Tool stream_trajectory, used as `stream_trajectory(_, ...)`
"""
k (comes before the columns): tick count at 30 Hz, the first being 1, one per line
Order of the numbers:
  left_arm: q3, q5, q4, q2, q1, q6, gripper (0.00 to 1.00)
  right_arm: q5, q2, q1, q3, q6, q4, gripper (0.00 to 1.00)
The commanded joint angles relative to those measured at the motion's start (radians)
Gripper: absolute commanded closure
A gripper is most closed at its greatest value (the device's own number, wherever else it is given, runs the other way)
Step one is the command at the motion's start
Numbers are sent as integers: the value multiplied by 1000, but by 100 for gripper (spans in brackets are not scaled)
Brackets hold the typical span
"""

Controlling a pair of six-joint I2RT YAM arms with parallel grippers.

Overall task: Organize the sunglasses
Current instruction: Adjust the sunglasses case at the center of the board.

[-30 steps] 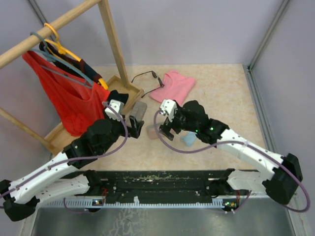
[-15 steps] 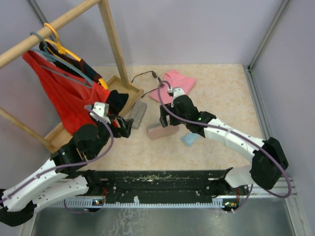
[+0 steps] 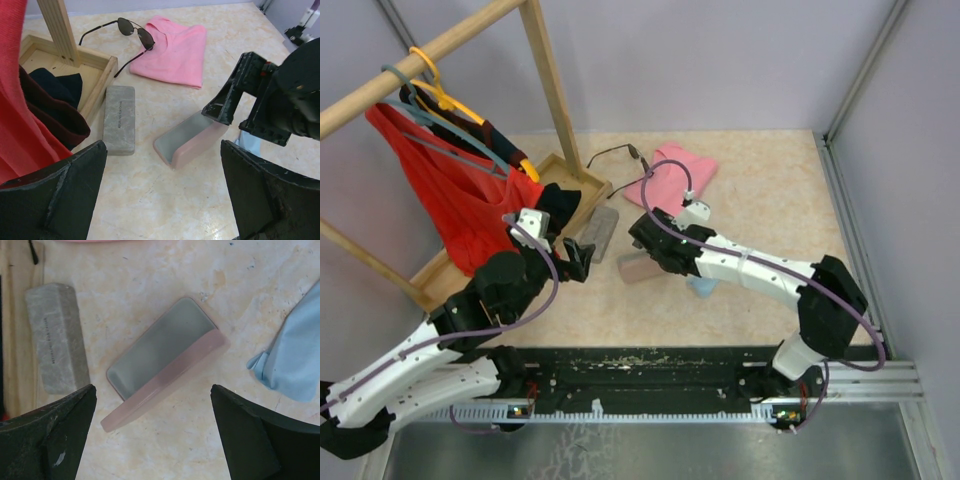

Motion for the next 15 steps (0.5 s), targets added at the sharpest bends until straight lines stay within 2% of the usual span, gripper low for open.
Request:
stream_trajectory(1,-3,19,21,-18,3,18,0,27,65,9,43,158,-50,4)
stream_trajectory(15,-3,15,9,-46,2,22,0,-3,185,7,55,127,34,22)
